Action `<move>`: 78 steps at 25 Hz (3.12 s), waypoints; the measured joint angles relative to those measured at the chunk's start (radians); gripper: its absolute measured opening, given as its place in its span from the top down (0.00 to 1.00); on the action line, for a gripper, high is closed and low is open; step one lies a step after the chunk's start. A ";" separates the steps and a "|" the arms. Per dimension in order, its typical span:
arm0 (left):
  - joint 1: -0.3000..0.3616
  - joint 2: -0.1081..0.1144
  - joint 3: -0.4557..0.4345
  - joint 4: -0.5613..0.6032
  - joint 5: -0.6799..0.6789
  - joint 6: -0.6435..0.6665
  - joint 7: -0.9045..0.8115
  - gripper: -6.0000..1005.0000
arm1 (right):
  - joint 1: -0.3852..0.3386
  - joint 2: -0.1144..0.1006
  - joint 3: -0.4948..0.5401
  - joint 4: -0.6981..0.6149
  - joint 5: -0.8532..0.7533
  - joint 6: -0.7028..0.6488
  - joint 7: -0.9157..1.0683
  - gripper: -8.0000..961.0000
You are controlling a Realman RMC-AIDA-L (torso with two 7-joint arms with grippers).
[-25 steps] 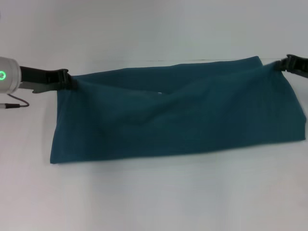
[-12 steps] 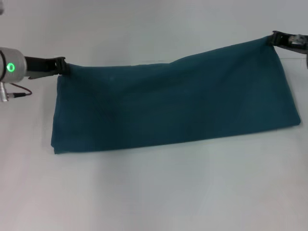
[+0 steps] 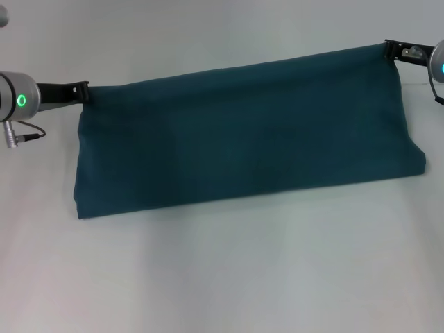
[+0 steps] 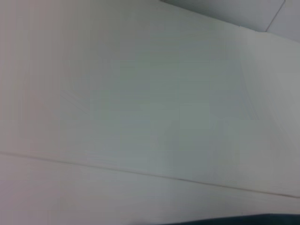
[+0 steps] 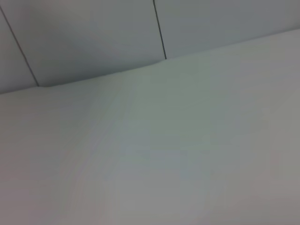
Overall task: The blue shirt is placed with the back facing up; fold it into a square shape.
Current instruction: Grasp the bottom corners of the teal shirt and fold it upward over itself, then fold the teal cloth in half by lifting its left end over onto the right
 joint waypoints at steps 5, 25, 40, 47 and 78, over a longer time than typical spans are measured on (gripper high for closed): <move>-0.006 -0.003 0.020 -0.005 0.001 -0.026 0.003 0.94 | 0.001 0.000 -0.011 0.010 0.000 0.017 -0.001 0.97; -0.019 -0.005 0.016 -0.055 0.003 -0.088 -0.012 0.79 | 0.001 -0.069 0.000 0.027 -0.011 -0.006 0.011 0.70; 0.248 -0.042 -0.109 0.197 -0.416 0.291 0.012 0.37 | -0.344 -0.072 0.162 -0.277 0.443 -0.824 -0.145 0.38; 0.385 -0.069 -0.219 0.126 -0.632 0.557 0.037 0.37 | -0.443 -0.072 0.287 -0.199 0.559 -1.079 -0.234 0.36; 0.475 -0.081 -0.304 -0.049 -0.539 0.526 -0.127 0.37 | -0.458 -0.086 0.329 -0.126 0.489 -1.111 -0.312 0.03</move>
